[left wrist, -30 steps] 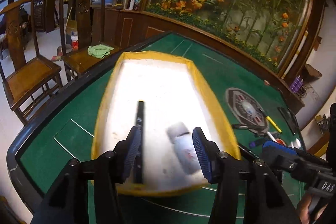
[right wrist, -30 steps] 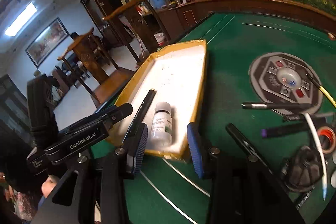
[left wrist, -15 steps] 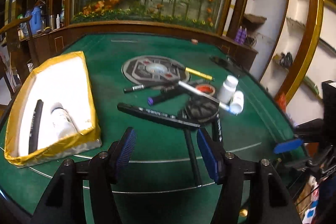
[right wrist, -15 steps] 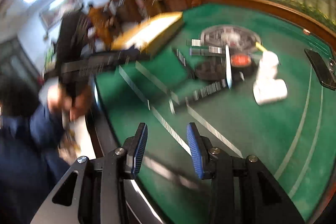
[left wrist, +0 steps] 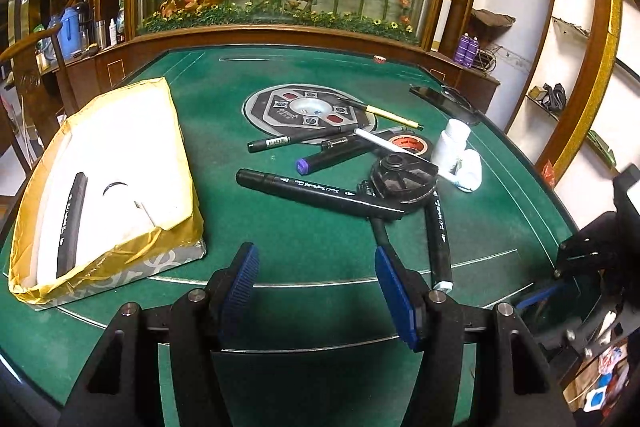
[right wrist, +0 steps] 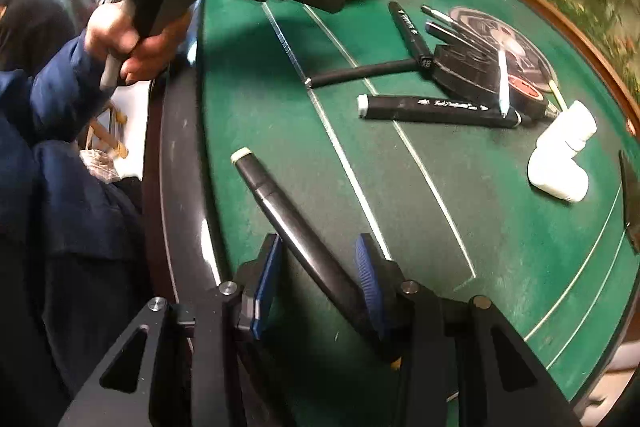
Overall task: Organize rigid objects
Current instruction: 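Grasp a black marker with the right gripper while the left gripper grasps another black marker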
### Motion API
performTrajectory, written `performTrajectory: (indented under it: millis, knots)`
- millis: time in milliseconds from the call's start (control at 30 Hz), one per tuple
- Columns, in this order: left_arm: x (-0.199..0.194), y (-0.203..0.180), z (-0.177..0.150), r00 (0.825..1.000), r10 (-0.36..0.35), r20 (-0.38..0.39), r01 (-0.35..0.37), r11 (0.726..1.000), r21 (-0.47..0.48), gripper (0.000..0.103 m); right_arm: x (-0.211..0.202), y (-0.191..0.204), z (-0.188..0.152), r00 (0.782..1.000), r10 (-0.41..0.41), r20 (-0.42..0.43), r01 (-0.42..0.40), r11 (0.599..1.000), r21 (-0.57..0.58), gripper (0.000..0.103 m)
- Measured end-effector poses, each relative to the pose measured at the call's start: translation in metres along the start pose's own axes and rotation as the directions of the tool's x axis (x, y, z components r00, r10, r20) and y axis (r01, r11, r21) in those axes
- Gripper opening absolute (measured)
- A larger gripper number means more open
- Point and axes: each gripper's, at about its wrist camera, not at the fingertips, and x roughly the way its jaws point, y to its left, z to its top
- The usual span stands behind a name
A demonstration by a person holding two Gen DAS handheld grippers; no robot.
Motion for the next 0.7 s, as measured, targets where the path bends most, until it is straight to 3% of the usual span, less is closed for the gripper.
performTrajectory:
  millis: [33, 133, 200, 267, 333, 400, 500, 600, 700]
  knots:
    - [0.001, 0.0, 0.001, 1.0, -0.006, -0.005, 0.006, 1.0, -0.003, 0.064, 0.001, -0.004, 0.003, 1.0, -0.02, 0.0, 0.02, 1.0, 0.018, 0.015]
    - [0.002, -0.003, 0.006, 1.0, -0.003, -0.01, 0.003, 1.0, 0.005, 0.064, 0.0, -0.024, 0.009, 0.997, -0.065, 0.047, 0.059, 0.991, 0.118, 0.014]
    - [0.003, -0.005, 0.011, 1.0, -0.005, -0.016, 0.005, 1.0, 0.009, 0.064, -0.007, -0.04, 0.011, 0.99, -0.058, 0.126, 0.033, 0.98, 0.196, 0.014]
    - [0.007, -0.005, 0.02, 0.998, -0.04, -0.045, 0.039, 0.999, -0.029, 0.065, -0.022, -0.061, 0.011, 0.967, -0.021, 0.255, -0.058, 0.952, 0.3, 0.014]
    - [0.013, -0.002, 0.029, 0.994, -0.078, -0.073, 0.071, 0.992, -0.1, 0.065, -0.03, -0.079, 0.008, 0.926, 0.01, 0.377, -0.163, 0.913, 0.375, 0.014]
    - [0.022, 0.002, 0.038, 0.989, -0.101, -0.108, 0.08, 0.98, -0.185, 0.065, -0.027, -0.092, 0.004, 0.897, 0.004, 0.443, -0.214, 0.879, 0.427, 0.014]
    - [0.038, 0.007, 0.049, 0.981, -0.118, -0.151, 0.069, 0.952, -0.298, 0.065, -0.027, -0.1, 0.001, 0.896, -0.043, 0.442, -0.187, 0.866, 0.464, 0.014]
    - [0.053, 0.011, 0.055, 0.981, -0.073, -0.177, 0.006, 0.936, -0.351, 0.065, -0.034, -0.108, -0.01, 0.871, -0.006, 0.491, -0.262, 0.84, 0.475, 0.014]
    - [0.069, 0.013, 0.059, 0.977, -0.077, -0.201, -0.012, 0.912, -0.409, 0.065, -0.034, -0.114, -0.013, 0.876, -0.031, 0.482, -0.246, 0.83, 0.5, 0.014]
